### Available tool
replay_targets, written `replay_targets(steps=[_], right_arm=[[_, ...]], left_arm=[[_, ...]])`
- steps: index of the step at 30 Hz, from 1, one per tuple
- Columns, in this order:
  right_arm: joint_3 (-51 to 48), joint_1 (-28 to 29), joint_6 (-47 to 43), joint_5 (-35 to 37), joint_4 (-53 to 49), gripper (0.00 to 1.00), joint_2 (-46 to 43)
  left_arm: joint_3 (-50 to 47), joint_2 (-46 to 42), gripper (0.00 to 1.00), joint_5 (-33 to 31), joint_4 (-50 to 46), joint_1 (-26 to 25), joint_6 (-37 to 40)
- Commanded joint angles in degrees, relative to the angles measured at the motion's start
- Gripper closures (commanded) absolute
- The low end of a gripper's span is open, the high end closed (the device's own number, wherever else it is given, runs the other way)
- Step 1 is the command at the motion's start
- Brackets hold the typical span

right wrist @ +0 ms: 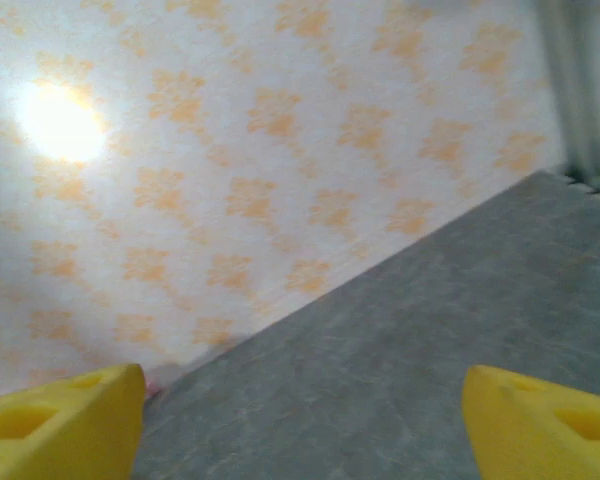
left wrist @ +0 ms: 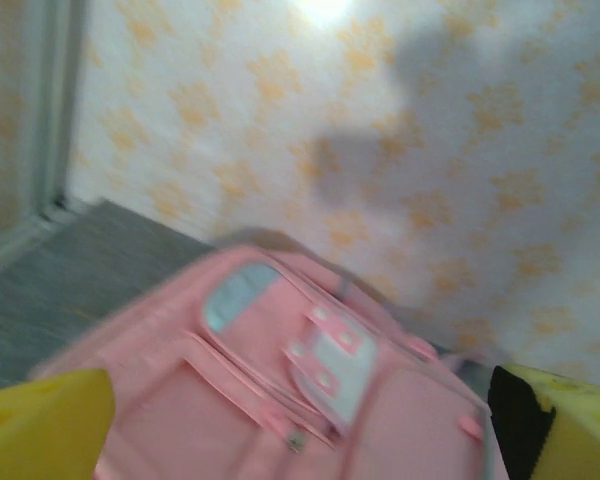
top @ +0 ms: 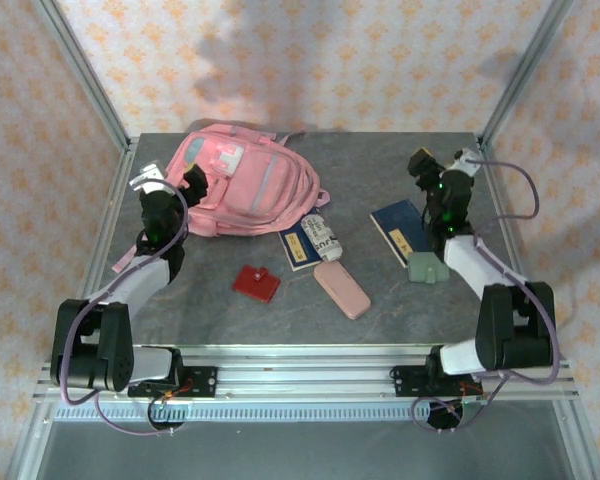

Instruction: Pack the student bag

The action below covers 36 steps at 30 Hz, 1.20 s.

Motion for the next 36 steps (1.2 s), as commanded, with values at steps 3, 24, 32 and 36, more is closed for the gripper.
replay_targets(steps=[3,24,32,36], right_arm=[[14.01,1.98,7.3,-23.89,-15.28,0.38,13.62],[47.83,15.13,12.42,-37.43,-24.85,0.35,51.28],[52.4,16.13,13.64,-43.61,-24.83,0.86,54.07],[48.02,16.17,14.9,-44.7,-21.4,1.0,48.99]], left_arm=[[4.39,3.74,0.36,10.86,-14.5,-3.26,-8.66],[-7.34,6.9,0.49,5.91,-12.93,-9.87,-15.75],[-4.56,13.83,0.65,5.2,-12.7,-9.78,-15.58],[-3.84,15.58,0.7,5.38,-12.68,-9.84,-15.75]])
